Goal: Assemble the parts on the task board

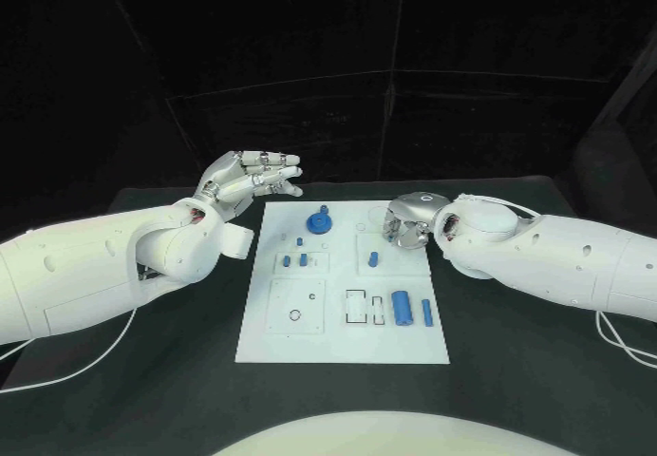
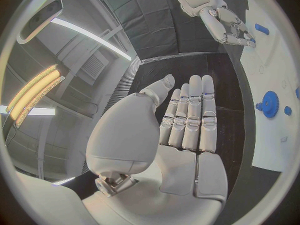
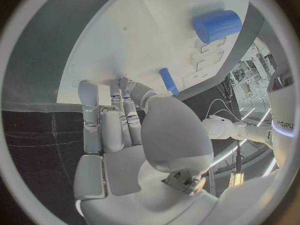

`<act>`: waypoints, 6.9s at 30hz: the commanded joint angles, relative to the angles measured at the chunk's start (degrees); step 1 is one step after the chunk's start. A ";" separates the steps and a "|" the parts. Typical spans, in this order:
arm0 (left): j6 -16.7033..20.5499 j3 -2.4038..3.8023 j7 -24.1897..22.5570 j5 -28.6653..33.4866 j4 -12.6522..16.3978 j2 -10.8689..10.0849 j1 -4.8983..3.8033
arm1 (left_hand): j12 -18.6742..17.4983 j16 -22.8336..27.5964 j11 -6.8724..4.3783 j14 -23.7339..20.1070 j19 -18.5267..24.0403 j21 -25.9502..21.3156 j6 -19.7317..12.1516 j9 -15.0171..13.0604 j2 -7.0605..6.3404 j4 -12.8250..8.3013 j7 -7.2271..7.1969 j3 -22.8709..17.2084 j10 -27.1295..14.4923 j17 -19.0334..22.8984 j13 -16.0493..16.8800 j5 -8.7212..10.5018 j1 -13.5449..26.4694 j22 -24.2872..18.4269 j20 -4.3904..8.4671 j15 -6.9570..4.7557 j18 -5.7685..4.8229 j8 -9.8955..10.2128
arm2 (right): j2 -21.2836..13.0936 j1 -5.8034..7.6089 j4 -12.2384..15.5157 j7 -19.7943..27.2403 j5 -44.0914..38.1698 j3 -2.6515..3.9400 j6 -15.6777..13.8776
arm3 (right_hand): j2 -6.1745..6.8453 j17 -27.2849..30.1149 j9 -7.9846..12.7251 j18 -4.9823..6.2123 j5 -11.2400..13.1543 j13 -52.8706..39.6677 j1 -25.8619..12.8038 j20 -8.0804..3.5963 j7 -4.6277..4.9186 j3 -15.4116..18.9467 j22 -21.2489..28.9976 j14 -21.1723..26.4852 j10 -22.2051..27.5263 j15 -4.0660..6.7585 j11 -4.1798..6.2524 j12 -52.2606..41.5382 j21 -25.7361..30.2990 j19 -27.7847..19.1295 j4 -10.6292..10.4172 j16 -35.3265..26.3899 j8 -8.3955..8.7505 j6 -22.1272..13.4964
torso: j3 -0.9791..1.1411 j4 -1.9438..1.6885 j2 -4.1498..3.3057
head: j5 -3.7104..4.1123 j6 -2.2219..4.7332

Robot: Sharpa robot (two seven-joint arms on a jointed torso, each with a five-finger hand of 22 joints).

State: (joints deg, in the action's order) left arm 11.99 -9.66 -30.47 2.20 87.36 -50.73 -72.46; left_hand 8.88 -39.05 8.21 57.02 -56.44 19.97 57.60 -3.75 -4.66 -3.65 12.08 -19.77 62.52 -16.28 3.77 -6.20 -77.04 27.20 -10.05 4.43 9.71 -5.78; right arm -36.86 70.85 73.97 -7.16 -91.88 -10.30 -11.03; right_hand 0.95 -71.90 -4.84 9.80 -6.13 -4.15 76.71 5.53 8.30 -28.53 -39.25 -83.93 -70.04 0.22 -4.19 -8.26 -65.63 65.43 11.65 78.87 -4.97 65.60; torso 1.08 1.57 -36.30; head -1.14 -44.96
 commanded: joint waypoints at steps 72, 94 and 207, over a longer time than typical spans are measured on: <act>-0.09 0.05 -1.14 0.27 -1.90 1.31 -0.55 | 0.53 0.52 0.08 0.32 -0.38 -0.46 -0.67 -0.06 0.34 -0.64 0.09 -0.04 -0.63 0.29 -0.03 0.13 -0.70 -0.23 -0.05 -0.05 0.62 -0.20 | 7.47 -4.64 11.29 1.79 0.99 0.75 -1.30 | 0.23 -0.60 0.26 -0.74 -0.11 0.27 -0.04 -0.09 0.38 -1.18 -0.46 -3.20 0.62 0.16 -0.30 0.50 -0.72 -0.12 -0.12 0.90 0.72 -0.25 | -0.09 -0.02 0.06 | -6.40 -1.95; -0.29 0.06 -0.98 0.27 -2.36 1.38 -0.57 | 0.53 0.52 0.08 0.32 -0.38 -0.46 -0.67 -0.06 0.34 -0.64 0.09 -0.04 -0.63 0.29 -0.03 0.13 -0.70 -0.23 -0.05 -0.05 0.62 -0.20 | 7.84 -5.49 11.92 2.02 0.21 0.60 -0.89 | 0.23 -0.62 0.27 -0.74 -0.11 0.27 -0.07 -0.07 0.40 -1.20 -0.48 -3.20 0.65 0.14 -0.32 0.52 -0.74 -0.13 -0.15 0.93 0.75 -0.28 | -0.13 -0.06 0.09 | -7.05 -2.45; -2.55 0.02 0.09 0.27 -3.20 2.22 -0.88 | 0.75 0.76 0.22 0.24 -0.32 -0.65 -0.97 -0.06 0.42 -0.61 0.22 0.15 -1.02 0.58 -0.04 0.17 -0.61 -0.49 -0.11 0.10 0.54 -0.29 | -4.93 0.61 14.10 -2.49 2.32 0.81 3.21 | 5.69 6.16 0.98 0.52 -1.07 0.34 -0.44 1.76 1.46 8.81 8.22 -1.56 13.07 -1.64 -2.33 0.13 5.27 -3.82 -3.93 -1.76 1.31 -11.75 | -0.18 0.11 0.31 | -4.49 -1.11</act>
State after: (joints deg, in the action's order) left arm 10.28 -9.68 -30.10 2.35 84.15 -48.59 -73.25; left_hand 9.32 -38.56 8.50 57.02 -56.44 19.53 56.91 -3.76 -4.44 -3.95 12.36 -19.77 61.83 -15.76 3.78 -6.20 -77.26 26.79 -10.05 4.42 9.71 -5.78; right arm -41.98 71.42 88.24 -9.76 -88.68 -9.49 -10.06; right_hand 6.89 -65.68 -3.87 9.80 -6.99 -3.72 76.04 7.36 9.82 -20.11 -30.94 -83.93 -56.69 -1.85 -6.45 -7.81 -60.74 61.74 7.68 77.09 -3.65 54.21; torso 0.88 1.62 -36.01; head -5.58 -46.02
